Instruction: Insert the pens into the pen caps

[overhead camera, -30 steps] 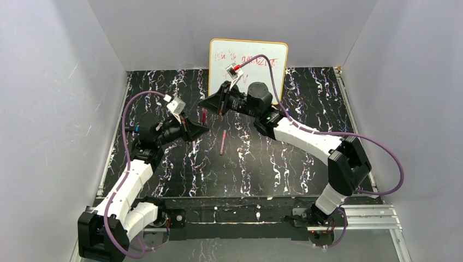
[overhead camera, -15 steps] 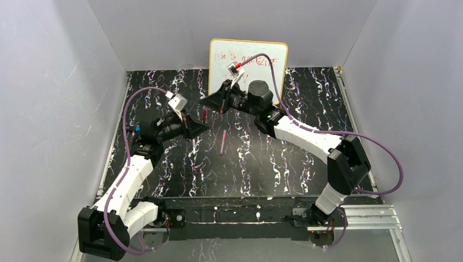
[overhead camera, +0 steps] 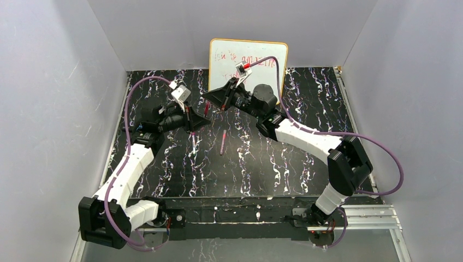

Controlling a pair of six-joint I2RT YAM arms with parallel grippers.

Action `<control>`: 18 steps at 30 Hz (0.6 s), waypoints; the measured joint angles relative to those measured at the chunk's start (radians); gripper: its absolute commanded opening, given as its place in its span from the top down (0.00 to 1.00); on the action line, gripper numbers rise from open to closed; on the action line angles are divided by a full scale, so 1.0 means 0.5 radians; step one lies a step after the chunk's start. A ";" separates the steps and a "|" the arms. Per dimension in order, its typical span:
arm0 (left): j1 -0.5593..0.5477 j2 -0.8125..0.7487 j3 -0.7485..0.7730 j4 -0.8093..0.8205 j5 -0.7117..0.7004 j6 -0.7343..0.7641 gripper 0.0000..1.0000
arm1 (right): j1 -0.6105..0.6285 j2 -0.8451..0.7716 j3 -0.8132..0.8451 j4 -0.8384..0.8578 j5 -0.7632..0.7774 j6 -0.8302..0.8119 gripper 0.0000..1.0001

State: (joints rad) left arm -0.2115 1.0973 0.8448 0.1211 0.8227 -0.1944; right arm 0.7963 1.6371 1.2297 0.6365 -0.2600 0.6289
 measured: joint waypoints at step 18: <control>0.000 0.057 0.152 -0.308 0.014 0.105 1.00 | 0.075 0.021 -0.127 0.239 0.172 0.003 0.99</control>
State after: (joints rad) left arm -0.2115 1.1259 0.9207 -0.0330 0.8299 -0.1417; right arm 0.8337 1.6474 1.1660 0.7559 -0.1741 0.6304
